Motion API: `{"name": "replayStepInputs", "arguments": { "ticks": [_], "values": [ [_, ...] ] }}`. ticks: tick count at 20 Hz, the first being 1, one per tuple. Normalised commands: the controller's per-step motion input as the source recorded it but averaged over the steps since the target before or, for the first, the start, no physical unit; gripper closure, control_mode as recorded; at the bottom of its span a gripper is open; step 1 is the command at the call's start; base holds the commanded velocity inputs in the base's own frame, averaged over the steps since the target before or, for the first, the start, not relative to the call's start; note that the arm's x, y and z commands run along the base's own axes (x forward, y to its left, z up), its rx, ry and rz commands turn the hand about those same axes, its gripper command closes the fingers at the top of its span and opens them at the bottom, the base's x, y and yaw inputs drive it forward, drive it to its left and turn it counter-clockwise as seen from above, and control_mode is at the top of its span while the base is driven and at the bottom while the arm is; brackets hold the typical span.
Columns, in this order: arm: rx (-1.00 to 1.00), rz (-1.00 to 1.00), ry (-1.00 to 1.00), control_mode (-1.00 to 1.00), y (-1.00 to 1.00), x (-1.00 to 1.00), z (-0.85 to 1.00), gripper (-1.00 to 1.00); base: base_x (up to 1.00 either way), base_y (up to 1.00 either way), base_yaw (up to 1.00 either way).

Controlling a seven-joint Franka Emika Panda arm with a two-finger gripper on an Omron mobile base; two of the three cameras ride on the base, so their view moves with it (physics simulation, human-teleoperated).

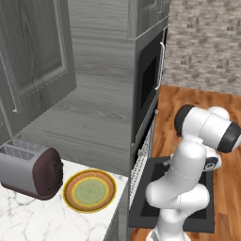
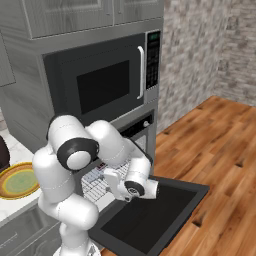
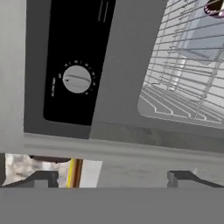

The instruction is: Take the baked cake out of the oven and place it on the plate for cooling. Then close the oven door.

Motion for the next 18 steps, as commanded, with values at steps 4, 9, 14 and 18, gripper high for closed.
{"name": "replayStepInputs", "arguments": {
  "ticks": [4, 9, 14, 18],
  "values": [
    [0.0, 0.0, -0.13, -1.0, 0.05, 0.01, -0.24, -1.0, 0.0, 0.0, 0.0],
    [0.0, 0.0, -0.01, -1.0, 0.0, 0.13, -0.22, -1.0, 0.0, 0.0, 0.0],
    [0.0, 0.0, 0.0, -1.0, 0.0, 0.22, -0.24, -1.0, 0.0, 0.0, 0.0],
    [0.0, 0.0, 0.01, -1.0, 0.0, 0.28, -0.32, -1.0, 0.0, 0.0, 0.0]
  ]
}}
